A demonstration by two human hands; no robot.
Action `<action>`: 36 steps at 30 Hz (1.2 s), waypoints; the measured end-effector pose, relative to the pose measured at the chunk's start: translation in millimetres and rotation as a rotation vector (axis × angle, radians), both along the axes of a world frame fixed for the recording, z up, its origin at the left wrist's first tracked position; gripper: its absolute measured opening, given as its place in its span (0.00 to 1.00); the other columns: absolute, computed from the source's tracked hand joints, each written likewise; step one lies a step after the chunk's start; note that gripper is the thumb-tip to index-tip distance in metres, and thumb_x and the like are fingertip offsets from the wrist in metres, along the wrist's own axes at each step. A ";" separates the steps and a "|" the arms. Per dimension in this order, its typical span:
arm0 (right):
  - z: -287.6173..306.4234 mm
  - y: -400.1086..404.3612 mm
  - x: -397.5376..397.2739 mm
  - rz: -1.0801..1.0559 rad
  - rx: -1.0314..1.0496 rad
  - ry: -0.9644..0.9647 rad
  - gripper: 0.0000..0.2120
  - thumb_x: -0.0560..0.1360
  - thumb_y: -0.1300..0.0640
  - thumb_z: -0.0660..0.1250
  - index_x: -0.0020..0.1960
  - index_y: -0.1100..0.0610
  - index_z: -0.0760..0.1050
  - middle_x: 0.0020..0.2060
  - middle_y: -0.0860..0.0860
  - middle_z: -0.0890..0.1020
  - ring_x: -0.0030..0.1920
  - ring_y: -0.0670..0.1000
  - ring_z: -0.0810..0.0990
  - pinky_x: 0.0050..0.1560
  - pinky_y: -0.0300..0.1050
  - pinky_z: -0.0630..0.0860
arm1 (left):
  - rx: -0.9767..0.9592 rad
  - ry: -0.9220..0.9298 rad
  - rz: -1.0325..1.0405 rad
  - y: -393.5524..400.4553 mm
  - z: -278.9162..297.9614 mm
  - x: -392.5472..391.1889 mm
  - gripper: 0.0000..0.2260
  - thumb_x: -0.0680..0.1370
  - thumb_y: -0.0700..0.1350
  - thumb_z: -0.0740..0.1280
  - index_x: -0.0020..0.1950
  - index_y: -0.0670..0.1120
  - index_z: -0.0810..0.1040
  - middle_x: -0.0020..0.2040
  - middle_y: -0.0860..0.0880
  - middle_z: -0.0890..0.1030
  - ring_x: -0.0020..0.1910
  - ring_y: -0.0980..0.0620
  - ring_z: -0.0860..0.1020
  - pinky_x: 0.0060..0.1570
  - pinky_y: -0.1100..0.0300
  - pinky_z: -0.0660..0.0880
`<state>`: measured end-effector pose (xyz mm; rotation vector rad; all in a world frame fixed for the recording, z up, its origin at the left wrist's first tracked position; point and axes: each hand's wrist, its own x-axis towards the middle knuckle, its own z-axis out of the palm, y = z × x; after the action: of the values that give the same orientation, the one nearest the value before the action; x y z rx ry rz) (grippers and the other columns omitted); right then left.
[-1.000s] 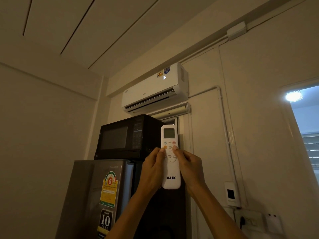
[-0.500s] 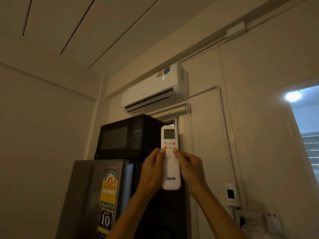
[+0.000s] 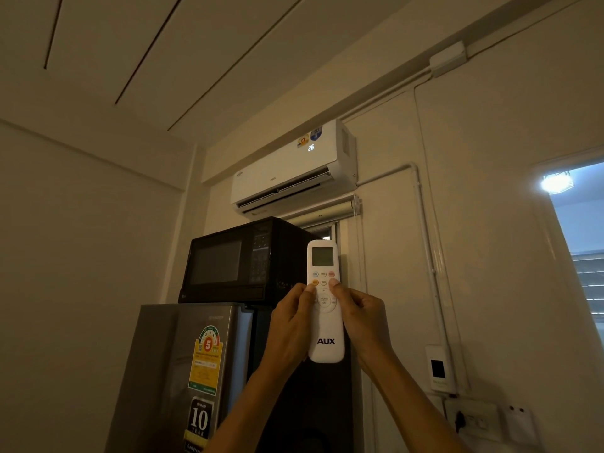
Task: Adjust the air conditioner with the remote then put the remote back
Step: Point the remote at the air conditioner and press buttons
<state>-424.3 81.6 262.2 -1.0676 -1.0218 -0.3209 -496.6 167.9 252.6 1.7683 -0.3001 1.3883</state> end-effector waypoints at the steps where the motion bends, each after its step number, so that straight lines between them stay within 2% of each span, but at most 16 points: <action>1: -0.4 0.3 0.2 -0.007 0.002 0.002 0.05 0.72 0.48 0.65 0.39 0.47 0.75 0.35 0.45 0.81 0.33 0.45 0.81 0.28 0.33 0.75 | -0.004 0.003 -0.004 -0.2 -0.6 0.2 0.08 0.79 0.47 0.54 0.44 0.50 0.72 0.41 0.49 0.80 0.34 0.59 0.81 0.32 0.67 0.78; 4: -1.9 0.7 1.1 -0.020 0.012 0.007 0.06 0.72 0.48 0.65 0.38 0.48 0.75 0.34 0.44 0.80 0.32 0.45 0.81 0.26 0.31 0.74 | -0.009 0.008 -0.019 -0.9 -2.1 0.5 0.09 0.79 0.46 0.54 0.44 0.49 0.72 0.40 0.49 0.80 0.33 0.60 0.81 0.32 0.69 0.77; 12: -3.9 3.3 4.9 -0.025 -0.001 -0.008 0.06 0.71 0.48 0.65 0.40 0.49 0.76 0.36 0.46 0.82 0.34 0.45 0.82 0.30 0.36 0.77 | -0.017 0.019 -0.086 1.6 -4.9 -1.2 0.08 0.79 0.45 0.54 0.46 0.50 0.72 0.42 0.48 0.80 0.35 0.58 0.82 0.33 0.67 0.79; 19: -3.6 3.3 2.8 0.002 0.003 -0.017 0.05 0.72 0.49 0.65 0.39 0.48 0.75 0.34 0.44 0.81 0.28 0.41 0.81 0.26 0.30 0.75 | -0.021 0.039 -0.145 4.3 -4.9 -6.0 0.09 0.79 0.44 0.53 0.47 0.49 0.73 0.43 0.47 0.80 0.37 0.57 0.82 0.35 0.66 0.79; 30: -0.4 0.6 -4.5 0.041 0.017 -0.024 0.04 0.72 0.51 0.65 0.39 0.49 0.75 0.34 0.45 0.80 0.26 0.38 0.80 0.24 0.28 0.74 | -0.006 0.019 -0.119 3.3 -2.6 -10.5 0.09 0.79 0.45 0.54 0.47 0.49 0.73 0.43 0.47 0.80 0.38 0.56 0.83 0.35 0.65 0.79; 36: 1.5 -2.6 -7.3 0.029 0.014 -0.027 0.04 0.72 0.51 0.65 0.40 0.49 0.75 0.34 0.44 0.80 0.27 0.41 0.81 0.25 0.29 0.75 | -0.010 0.027 -0.110 1.5 -0.6 -11.5 0.09 0.79 0.45 0.54 0.48 0.47 0.73 0.44 0.46 0.80 0.37 0.56 0.82 0.35 0.66 0.79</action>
<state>-431.6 78.9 263.7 -1.0374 -1.0568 -0.3191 -508.1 169.4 252.0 1.7342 -0.3697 1.2846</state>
